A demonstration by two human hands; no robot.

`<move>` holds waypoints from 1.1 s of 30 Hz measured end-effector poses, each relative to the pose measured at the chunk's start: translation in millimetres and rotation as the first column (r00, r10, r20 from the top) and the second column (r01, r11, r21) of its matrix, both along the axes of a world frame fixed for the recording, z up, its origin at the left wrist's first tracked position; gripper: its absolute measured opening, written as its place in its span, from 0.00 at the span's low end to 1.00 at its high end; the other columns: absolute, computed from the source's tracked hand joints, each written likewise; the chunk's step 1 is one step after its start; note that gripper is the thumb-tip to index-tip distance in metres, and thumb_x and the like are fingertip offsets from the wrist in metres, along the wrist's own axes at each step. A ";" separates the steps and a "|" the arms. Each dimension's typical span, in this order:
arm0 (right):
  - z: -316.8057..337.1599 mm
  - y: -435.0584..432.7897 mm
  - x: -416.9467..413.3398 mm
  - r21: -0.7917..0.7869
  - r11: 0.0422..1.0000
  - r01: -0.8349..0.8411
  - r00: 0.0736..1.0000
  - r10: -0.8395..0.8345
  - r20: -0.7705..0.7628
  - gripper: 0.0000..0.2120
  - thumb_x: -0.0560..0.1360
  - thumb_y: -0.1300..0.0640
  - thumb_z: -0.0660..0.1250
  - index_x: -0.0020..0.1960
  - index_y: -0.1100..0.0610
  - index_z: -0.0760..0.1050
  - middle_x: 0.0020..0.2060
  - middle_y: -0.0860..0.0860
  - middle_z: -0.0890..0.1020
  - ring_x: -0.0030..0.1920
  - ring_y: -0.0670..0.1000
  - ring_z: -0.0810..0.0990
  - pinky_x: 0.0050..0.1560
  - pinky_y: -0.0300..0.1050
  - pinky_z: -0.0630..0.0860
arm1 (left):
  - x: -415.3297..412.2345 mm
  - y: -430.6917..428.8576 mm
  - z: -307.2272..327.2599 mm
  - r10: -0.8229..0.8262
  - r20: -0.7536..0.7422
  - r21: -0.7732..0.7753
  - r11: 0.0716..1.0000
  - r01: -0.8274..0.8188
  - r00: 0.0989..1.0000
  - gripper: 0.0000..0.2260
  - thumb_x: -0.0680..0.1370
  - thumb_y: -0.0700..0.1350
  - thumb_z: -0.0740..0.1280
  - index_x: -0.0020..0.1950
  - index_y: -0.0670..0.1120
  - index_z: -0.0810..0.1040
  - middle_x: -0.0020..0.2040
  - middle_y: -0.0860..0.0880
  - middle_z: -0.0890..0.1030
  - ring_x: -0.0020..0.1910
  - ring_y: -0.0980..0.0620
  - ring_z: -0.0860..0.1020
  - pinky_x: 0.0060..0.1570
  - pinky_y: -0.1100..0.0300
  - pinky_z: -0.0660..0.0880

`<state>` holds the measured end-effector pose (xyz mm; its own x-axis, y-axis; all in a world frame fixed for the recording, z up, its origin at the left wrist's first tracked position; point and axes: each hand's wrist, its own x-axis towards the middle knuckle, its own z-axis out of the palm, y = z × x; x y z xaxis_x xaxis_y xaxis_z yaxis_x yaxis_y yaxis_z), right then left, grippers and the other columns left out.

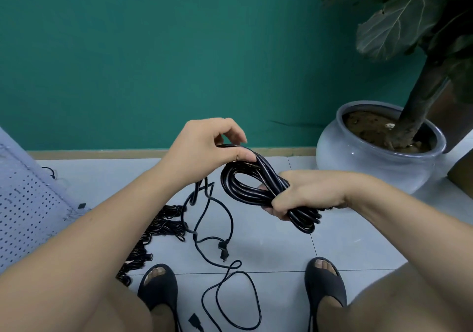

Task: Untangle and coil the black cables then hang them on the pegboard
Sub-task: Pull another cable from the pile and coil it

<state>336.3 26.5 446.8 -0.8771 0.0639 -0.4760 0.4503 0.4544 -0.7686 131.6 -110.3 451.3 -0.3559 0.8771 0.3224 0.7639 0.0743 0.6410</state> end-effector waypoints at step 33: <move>5.5 7.7 -12.5 -0.337 0.873 0.353 0.696 -0.486 -0.529 0.24 0.67 0.66 0.67 0.61 0.70 0.72 0.50 0.74 0.82 0.42 0.58 0.83 0.51 0.58 0.72 | 33.7 24.6 -17.3 -0.211 0.581 0.024 0.970 0.243 0.786 0.34 0.81 0.76 0.42 0.77 0.65 0.74 0.74 0.60 0.78 0.77 0.57 0.72 0.79 0.42 0.64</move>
